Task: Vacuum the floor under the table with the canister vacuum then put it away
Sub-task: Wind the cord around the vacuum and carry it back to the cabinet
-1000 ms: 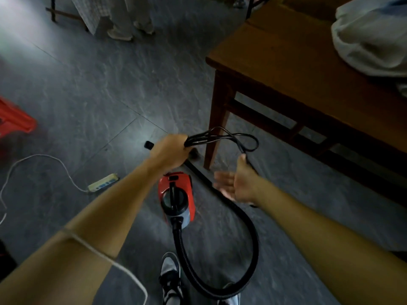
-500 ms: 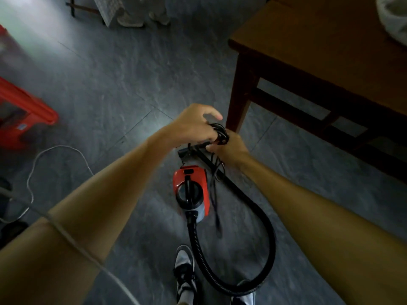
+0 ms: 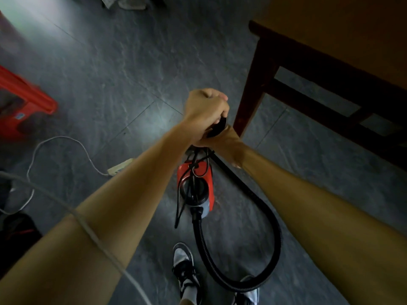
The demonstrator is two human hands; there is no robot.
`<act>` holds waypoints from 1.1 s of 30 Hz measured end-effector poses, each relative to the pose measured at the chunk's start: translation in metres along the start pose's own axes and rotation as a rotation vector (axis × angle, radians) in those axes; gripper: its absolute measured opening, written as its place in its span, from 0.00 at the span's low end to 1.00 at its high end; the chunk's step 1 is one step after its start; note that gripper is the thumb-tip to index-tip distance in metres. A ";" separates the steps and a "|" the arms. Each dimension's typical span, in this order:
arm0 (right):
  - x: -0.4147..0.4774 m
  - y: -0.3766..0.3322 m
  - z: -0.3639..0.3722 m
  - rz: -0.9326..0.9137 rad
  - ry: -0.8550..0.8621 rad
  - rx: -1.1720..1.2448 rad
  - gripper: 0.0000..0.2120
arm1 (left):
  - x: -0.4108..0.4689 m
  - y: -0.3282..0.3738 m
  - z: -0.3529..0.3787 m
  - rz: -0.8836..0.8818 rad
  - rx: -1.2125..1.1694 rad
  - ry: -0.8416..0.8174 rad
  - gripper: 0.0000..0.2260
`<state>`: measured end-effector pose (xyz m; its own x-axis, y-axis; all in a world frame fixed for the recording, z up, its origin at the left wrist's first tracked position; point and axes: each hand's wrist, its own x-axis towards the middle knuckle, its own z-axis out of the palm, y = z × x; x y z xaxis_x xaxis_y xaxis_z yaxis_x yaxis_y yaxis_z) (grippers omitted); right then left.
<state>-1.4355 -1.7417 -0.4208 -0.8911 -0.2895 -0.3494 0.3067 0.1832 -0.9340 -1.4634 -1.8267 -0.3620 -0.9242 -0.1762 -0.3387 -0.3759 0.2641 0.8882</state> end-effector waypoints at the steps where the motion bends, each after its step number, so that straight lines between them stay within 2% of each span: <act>1: 0.003 0.000 0.001 -0.004 0.013 -0.033 0.09 | 0.005 -0.002 -0.003 0.024 0.021 -0.025 0.11; 3: 0.009 0.001 0.000 0.020 0.042 -0.133 0.10 | 0.013 -0.006 -0.017 0.159 0.203 -0.105 0.11; 5: 0.017 0.008 0.001 0.066 0.034 -0.223 0.14 | 0.022 -0.011 -0.030 0.340 0.526 -0.192 0.13; 7: 0.023 0.014 0.004 0.098 0.051 -0.266 0.10 | 0.033 -0.018 -0.042 0.565 0.790 -0.151 0.20; 8: 0.026 0.017 0.006 0.104 0.100 -0.232 0.06 | 0.037 -0.022 -0.048 0.675 0.820 -0.063 0.23; 10: 0.032 0.018 0.009 0.128 0.269 -0.040 0.04 | 0.040 -0.034 -0.057 0.814 0.628 0.200 0.24; 11: 0.036 0.017 0.010 0.147 0.347 0.072 0.05 | 0.035 -0.041 -0.059 0.799 0.462 0.339 0.23; 13: 0.044 0.014 0.011 0.191 0.449 0.239 0.06 | 0.023 -0.067 -0.059 0.559 0.173 0.513 0.23; 14: 0.049 0.012 0.013 0.203 0.482 0.299 0.07 | 0.017 -0.081 -0.058 0.416 0.094 0.489 0.24; 16: 0.060 0.009 0.017 0.194 0.529 0.411 0.09 | 0.012 -0.108 -0.054 0.228 0.106 0.191 0.32; 18: 0.069 0.002 0.028 0.185 0.530 0.495 0.10 | 0.016 -0.133 -0.048 0.152 0.288 -0.147 0.44; 19: 0.072 0.000 0.034 0.181 0.513 0.541 0.09 | 0.021 -0.143 -0.045 0.157 0.393 -0.239 0.47; 20: 0.074 -0.002 0.040 0.178 0.492 0.597 0.09 | 0.030 -0.153 -0.042 0.186 0.465 -0.265 0.46; 23: 0.076 -0.001 0.051 0.197 0.447 0.775 0.08 | 0.054 -0.171 -0.035 0.299 0.480 -0.175 0.26; 25: 0.073 0.006 0.049 0.232 0.435 0.889 0.07 | 0.064 -0.179 -0.031 0.343 0.479 -0.156 0.19; 28: 0.063 0.027 0.037 0.286 0.440 1.049 0.05 | 0.071 -0.191 -0.028 0.288 0.485 -0.284 0.07; 30: 0.054 0.046 0.025 0.297 0.454 1.107 0.05 | 0.071 -0.200 -0.023 0.298 0.549 -0.367 0.10; 33: 0.043 0.081 0.007 0.364 0.530 1.114 0.07 | 0.067 -0.207 -0.006 0.389 0.777 -0.335 0.14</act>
<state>-1.4466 -1.7457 -0.5117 -0.6420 0.0652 -0.7640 0.4433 -0.7814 -0.4392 -1.4472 -1.8985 -0.5671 -0.9203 0.3088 -0.2403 0.1367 0.8292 0.5420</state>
